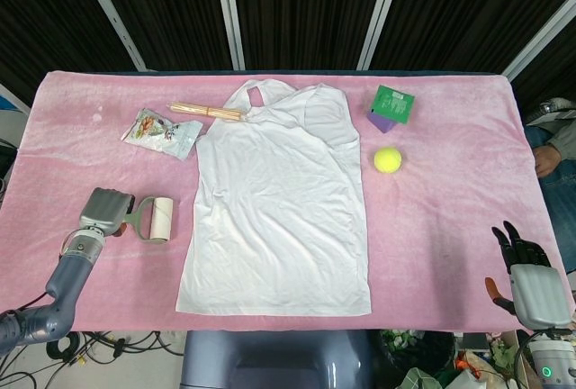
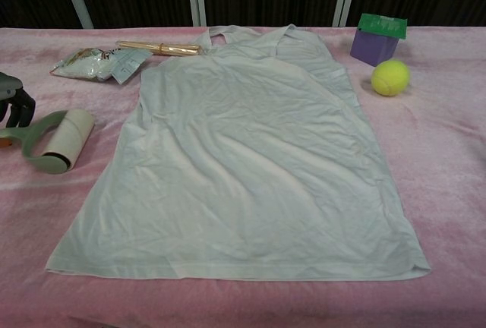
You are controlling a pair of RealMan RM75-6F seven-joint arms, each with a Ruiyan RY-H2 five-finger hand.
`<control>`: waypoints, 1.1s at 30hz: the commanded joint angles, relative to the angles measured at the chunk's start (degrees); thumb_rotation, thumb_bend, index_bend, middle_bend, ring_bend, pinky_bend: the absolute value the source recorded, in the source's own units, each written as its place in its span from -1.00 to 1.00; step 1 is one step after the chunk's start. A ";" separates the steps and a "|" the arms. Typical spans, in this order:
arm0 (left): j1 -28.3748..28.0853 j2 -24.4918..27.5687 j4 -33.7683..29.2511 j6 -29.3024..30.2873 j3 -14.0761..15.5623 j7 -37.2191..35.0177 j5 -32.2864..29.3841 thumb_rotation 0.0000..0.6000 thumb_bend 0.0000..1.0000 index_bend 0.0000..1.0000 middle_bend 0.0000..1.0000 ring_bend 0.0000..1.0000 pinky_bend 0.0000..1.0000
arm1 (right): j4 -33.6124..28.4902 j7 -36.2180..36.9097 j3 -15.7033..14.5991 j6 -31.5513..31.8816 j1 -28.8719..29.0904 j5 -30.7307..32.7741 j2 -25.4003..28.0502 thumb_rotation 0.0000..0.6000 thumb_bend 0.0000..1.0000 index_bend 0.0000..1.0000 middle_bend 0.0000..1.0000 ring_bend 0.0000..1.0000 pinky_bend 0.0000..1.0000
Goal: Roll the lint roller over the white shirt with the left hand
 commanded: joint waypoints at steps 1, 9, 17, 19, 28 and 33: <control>0.50 0.17 -0.08 0.57 -0.42 -1.35 0.82 1.00 -0.23 0.10 0.13 -0.19 0.13 | -0.02 0.05 0.00 0.00 -0.01 0.02 0.02 1.00 -0.43 -0.95 -1.00 -0.67 -0.70; 3.49 3.52 -1.27 1.29 -2.02 -11.17 5.38 1.00 -0.19 0.15 0.14 -0.19 0.13 | -0.02 0.03 -0.07 -0.11 -0.02 0.05 0.01 1.00 -0.43 -0.95 -1.00 -0.67 -0.70; 5.74 6.02 -0.66 0.11 -2.53 -19.88 9.62 1.00 -0.19 0.16 0.14 -0.18 0.13 | -0.09 -0.43 0.01 0.07 -0.12 0.36 -0.14 1.00 -0.43 -0.95 -1.00 -0.67 -0.70; 5.91 6.24 -0.26 -0.23 -2.89 -21.83 10.72 1.00 -0.19 0.16 0.14 -0.18 0.13 | -0.14 -0.54 0.01 0.11 -0.16 0.42 -0.18 1.00 -0.43 -0.95 -1.00 -0.67 -0.70; 2.45 7.04 -2.51 -2.92 -6.42 -24.92 14.79 1.00 -0.19 0.19 0.15 -0.18 0.14 | -0.26 -0.65 0.04 0.14 -0.20 0.55 -0.17 1.00 -0.43 -0.95 -1.00 -0.67 -0.70; -3.76 8.74 -5.47 -8.23 -9.02 -17.93 7.49 1.00 -0.19 0.22 0.17 -0.17 0.14 | -0.24 -0.35 0.08 0.05 -0.23 0.75 -0.07 1.00 -0.43 -0.95 -1.00 -0.67 -0.70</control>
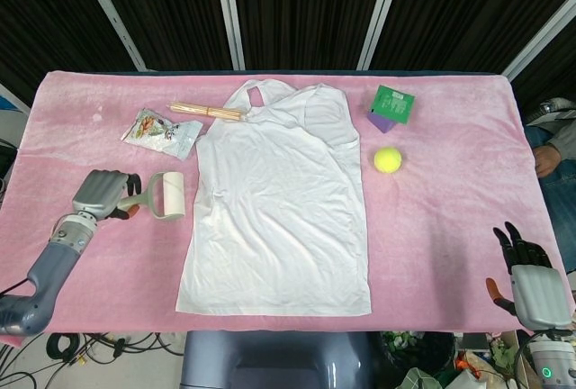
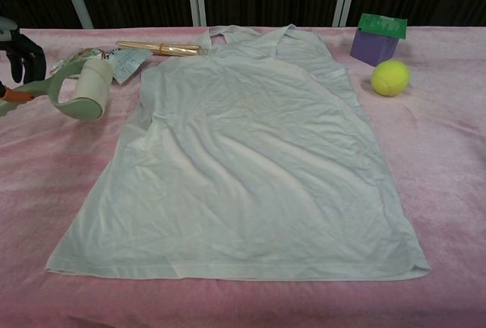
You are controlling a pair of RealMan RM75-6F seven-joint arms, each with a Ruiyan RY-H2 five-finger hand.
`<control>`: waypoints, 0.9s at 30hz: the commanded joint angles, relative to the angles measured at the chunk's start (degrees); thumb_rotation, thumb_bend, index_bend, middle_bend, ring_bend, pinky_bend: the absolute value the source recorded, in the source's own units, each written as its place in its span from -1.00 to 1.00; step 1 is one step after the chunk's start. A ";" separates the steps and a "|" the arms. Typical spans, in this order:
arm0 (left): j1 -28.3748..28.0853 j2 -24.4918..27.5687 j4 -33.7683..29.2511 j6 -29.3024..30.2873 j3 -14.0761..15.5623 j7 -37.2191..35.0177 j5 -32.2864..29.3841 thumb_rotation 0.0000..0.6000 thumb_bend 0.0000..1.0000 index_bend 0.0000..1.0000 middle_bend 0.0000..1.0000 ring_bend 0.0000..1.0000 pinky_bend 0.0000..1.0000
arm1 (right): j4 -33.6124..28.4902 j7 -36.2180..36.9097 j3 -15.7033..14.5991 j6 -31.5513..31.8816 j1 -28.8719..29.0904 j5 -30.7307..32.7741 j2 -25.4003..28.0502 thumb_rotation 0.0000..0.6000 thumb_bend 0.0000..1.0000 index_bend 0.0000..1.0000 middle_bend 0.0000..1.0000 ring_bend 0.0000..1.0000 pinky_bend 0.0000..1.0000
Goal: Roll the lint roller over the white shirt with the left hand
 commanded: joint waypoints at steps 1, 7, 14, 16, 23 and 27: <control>-6.31 1.61 -2.86 -4.33 -2.32 8.05 -8.02 1.00 -0.19 0.21 0.17 -0.17 0.14 | -0.01 0.17 0.07 -0.05 0.01 0.10 0.04 1.00 -0.43 -0.95 -1.00 -0.67 -0.70; -17.50 0.70 -5.14 -3.80 -1.04 23.61 -29.09 1.00 -0.19 0.22 0.17 -0.17 0.14 | 0.04 0.34 0.18 -0.21 0.07 0.38 0.07 1.00 -0.43 -0.95 -1.00 -0.67 -0.70; -27.23 -6.04 -1.14 -1.54 1.90 34.16 -49.83 1.00 -0.19 0.22 0.17 -0.15 0.15 | 0.02 0.79 0.40 -0.33 0.07 0.86 0.18 1.00 -0.43 -0.95 -1.00 -0.67 -0.70; -28.79 -7.48 0.31 -2.07 2.52 35.75 -53.04 1.00 -0.19 0.23 0.17 -0.15 0.15 | 0.01 0.88 0.46 -0.42 0.08 1.06 0.18 1.00 -0.43 -0.95 -1.00 -0.67 -0.70; -30.83 -12.15 6.12 -5.46 3.10 36.38 -55.35 1.00 -0.19 0.24 0.17 -0.15 0.16 | -0.29 1.39 0.75 -0.69 0.07 1.95 0.23 1.00 -0.43 -0.95 -1.00 -0.67 -0.70; -31.93 -14.29 9.10 -6.86 4.55 37.61 -57.67 1.00 -0.19 0.24 0.17 -0.15 0.16 | -0.32 1.58 0.89 -0.83 0.12 2.27 0.22 1.00 -0.43 -0.95 -1.00 -0.67 -0.70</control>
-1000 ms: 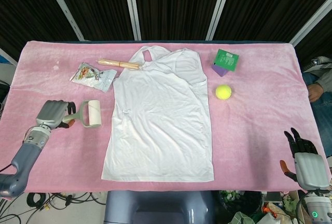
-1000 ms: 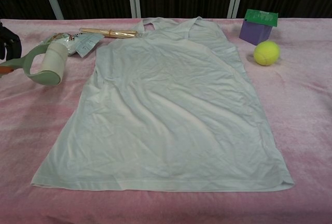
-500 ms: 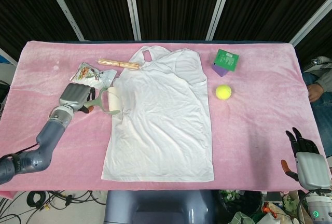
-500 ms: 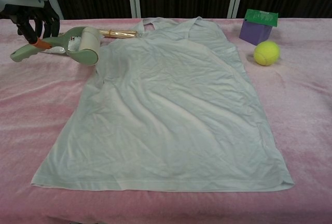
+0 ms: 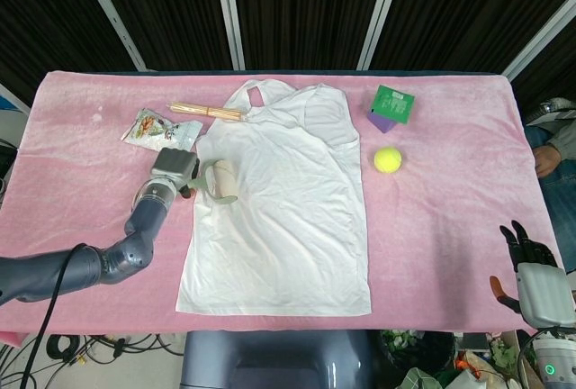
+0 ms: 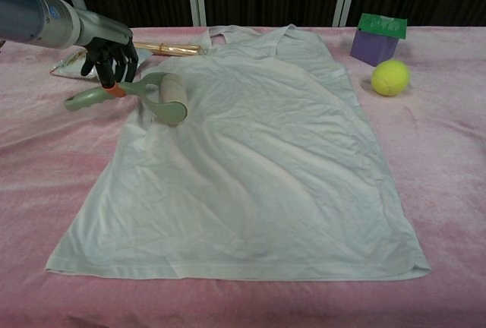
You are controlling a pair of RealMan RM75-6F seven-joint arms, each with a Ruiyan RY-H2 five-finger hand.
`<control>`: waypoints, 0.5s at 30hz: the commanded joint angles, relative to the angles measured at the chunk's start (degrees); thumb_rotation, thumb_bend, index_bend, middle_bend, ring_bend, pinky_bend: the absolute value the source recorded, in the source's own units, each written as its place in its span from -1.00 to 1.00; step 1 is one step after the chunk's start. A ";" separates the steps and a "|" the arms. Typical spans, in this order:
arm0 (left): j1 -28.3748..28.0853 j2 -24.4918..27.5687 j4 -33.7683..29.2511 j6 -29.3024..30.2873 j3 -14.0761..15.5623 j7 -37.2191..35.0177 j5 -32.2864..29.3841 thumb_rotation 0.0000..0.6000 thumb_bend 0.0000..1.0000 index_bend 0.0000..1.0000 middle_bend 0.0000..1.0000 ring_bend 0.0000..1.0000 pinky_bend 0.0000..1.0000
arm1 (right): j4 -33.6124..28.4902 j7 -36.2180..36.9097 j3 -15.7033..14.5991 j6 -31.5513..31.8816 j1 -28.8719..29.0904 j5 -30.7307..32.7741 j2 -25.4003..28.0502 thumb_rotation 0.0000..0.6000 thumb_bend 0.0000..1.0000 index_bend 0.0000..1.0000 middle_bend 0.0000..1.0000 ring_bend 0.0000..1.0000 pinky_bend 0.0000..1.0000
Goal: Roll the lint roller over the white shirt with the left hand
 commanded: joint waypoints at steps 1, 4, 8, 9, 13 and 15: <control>-1.49 -2.65 3.33 -1.38 1.57 1.35 -2.64 1.00 -0.19 0.24 0.17 -0.15 0.16 | -0.07 0.07 0.00 -0.11 0.03 0.06 -0.02 1.00 -0.43 -0.95 -1.00 -0.67 -0.70; -2.12 -3.63 4.38 -1.40 2.00 2.00 -3.43 1.00 -0.19 0.24 0.17 -0.15 0.16 | -0.16 0.10 -0.03 -0.11 0.01 0.04 -0.01 1.00 -0.43 -0.95 -1.00 -0.67 -0.70; -3.20 -5.09 5.26 -1.17 1.65 2.39 -3.92 1.00 -0.19 0.24 0.17 -0.15 0.16 | -0.24 0.23 -0.04 -0.14 -0.01 0.10 0.02 1.00 -0.43 -0.95 -1.00 -0.67 -0.70; -3.47 -5.38 5.36 -1.10 1.49 2.39 -4.11 1.00 -0.19 0.24 0.17 -0.15 0.16 | -0.28 0.26 -0.05 -0.18 -0.01 0.13 0.02 1.00 -0.43 -0.95 -1.00 -0.67 -0.70; -5.00 -5.73 5.15 -1.10 0.74 2.68 -5.53 1.00 -0.19 0.24 0.17 -0.15 0.17 | -0.70 0.38 -0.28 -0.48 -0.09 0.33 -0.04 1.00 -0.43 -0.95 -1.00 -0.67 -0.70; -5.88 -5.88 5.05 -0.73 0.50 3.14 -5.90 1.00 -0.19 0.24 0.17 -0.15 0.17 | -0.81 0.27 -0.37 -0.50 -0.09 0.19 -0.08 1.00 -0.43 -0.95 -1.00 -0.67 -0.70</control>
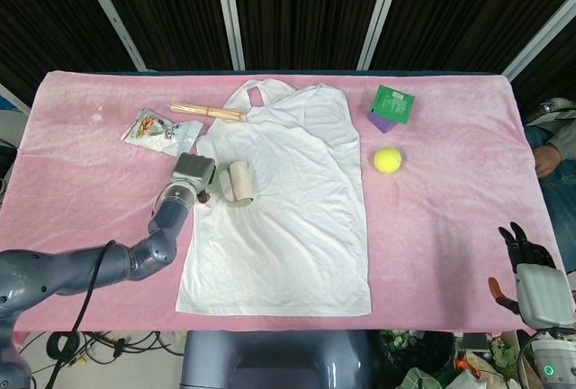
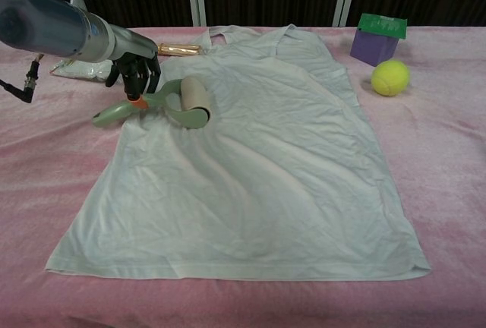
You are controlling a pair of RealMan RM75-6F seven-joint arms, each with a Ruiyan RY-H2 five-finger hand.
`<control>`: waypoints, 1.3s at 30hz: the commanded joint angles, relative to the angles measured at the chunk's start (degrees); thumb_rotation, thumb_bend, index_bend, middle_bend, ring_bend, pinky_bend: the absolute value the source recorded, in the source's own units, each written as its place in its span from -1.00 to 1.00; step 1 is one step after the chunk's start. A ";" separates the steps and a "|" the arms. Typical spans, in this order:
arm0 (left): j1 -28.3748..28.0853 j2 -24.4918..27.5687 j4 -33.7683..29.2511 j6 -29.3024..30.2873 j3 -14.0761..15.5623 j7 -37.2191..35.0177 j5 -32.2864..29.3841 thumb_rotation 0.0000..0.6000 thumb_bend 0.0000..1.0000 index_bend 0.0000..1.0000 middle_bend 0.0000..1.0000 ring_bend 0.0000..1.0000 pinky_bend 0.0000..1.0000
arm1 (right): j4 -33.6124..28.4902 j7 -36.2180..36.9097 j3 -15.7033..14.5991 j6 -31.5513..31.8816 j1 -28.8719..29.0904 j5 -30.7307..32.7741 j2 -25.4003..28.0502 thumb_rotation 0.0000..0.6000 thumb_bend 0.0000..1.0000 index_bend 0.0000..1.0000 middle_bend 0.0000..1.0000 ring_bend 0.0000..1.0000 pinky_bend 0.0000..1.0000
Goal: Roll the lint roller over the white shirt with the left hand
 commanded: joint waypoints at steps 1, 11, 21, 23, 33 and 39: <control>-1.20 -0.30 -0.13 0.57 -0.36 0.70 -0.72 1.00 -0.19 0.24 0.17 -0.15 0.17 | -0.10 -0.11 -0.10 -0.02 0.00 -0.15 -0.06 1.00 -0.43 -0.95 -1.00 -0.67 -0.70; -5.66 -4.11 3.61 1.83 -1.03 4.92 -5.12 1.00 -0.19 0.24 0.17 -0.15 0.17 | -0.16 0.14 -0.01 -0.25 0.05 0.21 -0.03 1.00 -0.43 -0.95 -1.00 -0.67 -0.70; -9.98 -11.35 12.56 0.28 -2.69 10.94 -11.36 1.00 -0.19 0.24 0.18 -0.15 0.19 | -0.11 0.14 0.02 -0.05 -0.01 0.17 -0.03 1.00 -0.43 -0.95 -1.00 -0.67 -0.70; -10.57 -12.65 14.24 0.00 -3.33 11.56 -11.53 1.00 -0.19 0.24 0.18 -0.15 0.19 | -0.07 0.15 -0.01 -0.05 -0.02 0.13 -0.04 1.00 -0.43 -0.95 -1.00 -0.67 -0.70; -12.39 -15.24 17.16 1.28 -5.89 16.11 -13.11 1.00 -0.19 0.25 0.18 -0.15 0.19 | -0.11 0.45 0.00 -0.43 0.07 0.43 -0.07 1.00 -0.43 -0.95 -1.00 -0.67 -0.70; -11.69 -14.82 16.31 1.77 -5.89 17.85 -13.93 1.00 -0.19 0.25 0.18 -0.15 0.19 | -0.15 0.55 0.06 -0.42 0.05 0.55 -0.04 1.00 -0.43 -0.95 -1.00 -0.67 -0.70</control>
